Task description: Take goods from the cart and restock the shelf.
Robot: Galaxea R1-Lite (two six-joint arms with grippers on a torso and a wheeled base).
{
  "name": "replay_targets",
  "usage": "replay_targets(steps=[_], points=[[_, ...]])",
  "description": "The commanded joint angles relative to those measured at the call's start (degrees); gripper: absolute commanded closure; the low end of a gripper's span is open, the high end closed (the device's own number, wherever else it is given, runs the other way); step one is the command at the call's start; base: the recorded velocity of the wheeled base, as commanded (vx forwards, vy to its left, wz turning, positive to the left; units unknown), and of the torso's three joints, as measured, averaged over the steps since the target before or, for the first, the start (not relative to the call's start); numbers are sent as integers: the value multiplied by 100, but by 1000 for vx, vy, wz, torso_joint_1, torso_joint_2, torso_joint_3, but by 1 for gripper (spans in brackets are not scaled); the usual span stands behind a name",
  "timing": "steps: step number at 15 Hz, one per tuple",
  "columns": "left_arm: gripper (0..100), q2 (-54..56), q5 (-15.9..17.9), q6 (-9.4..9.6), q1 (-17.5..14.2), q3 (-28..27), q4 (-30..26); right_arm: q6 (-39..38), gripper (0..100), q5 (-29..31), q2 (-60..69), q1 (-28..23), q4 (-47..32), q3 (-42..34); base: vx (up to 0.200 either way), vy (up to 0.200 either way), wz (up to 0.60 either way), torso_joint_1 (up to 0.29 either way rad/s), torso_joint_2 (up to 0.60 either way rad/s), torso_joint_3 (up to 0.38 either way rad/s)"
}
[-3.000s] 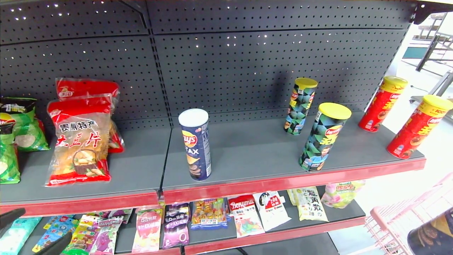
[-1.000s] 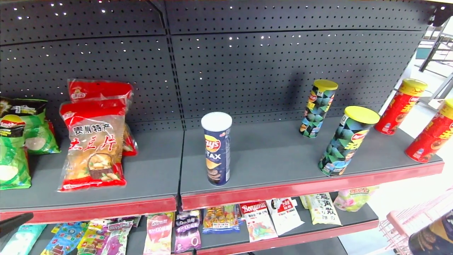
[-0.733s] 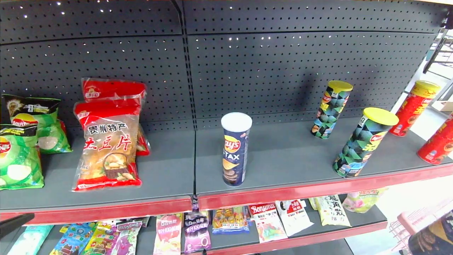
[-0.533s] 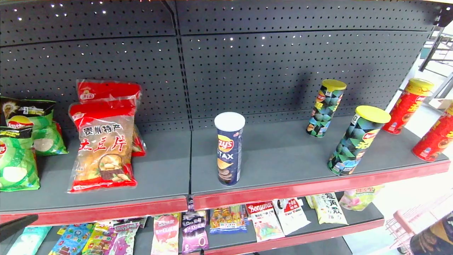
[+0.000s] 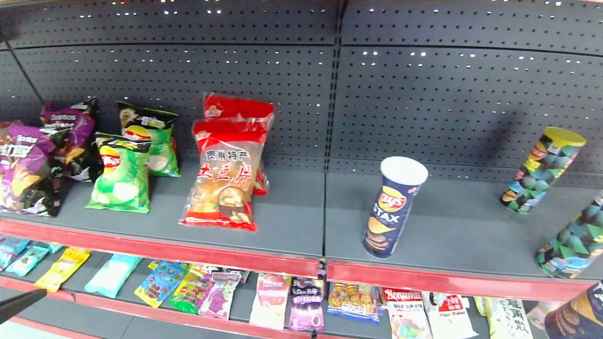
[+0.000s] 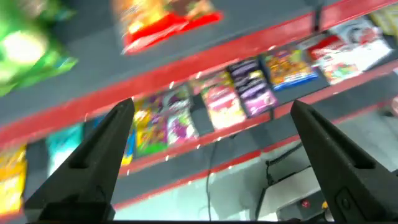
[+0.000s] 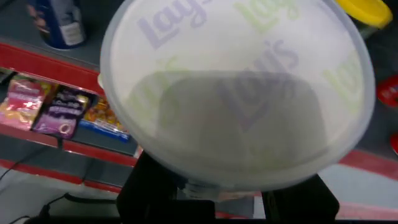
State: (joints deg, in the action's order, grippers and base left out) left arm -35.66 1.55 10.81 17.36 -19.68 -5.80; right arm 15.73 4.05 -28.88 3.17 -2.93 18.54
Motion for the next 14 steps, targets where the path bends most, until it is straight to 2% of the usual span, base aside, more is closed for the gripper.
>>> replay_targets(steps=[1,4,6,9,10,12,14], points=[[0,138,3,0,4,43,0,1,100,-71,-83,8,11,62,0,0,0,0,0,0],[0,762,30,0,13,359,-26,-8,100,-414,-883,8,196,545,0,0,0,0,0,0],[0,1158,3,-53,13,570,-26,-61,100,-422,-1849,8,996,703,0,0,0,0,0,0],[0,1738,-93,-528,4,763,-53,-8,100,-581,-3519,43,2393,1055,0,0,0,0,0,0],[0,1931,-401,-519,-31,904,-53,-26,100,-581,-3915,140,2578,1231,0,0,0,0,0,0],[0,2177,-471,-624,-22,1089,-53,-61,100,-607,-4495,219,2692,1547,0,0,0,0,0,0],[0,2256,-498,-800,-48,1045,-167,-52,100,-818,-4838,210,2736,1767,0,0,0,0,0,0]])
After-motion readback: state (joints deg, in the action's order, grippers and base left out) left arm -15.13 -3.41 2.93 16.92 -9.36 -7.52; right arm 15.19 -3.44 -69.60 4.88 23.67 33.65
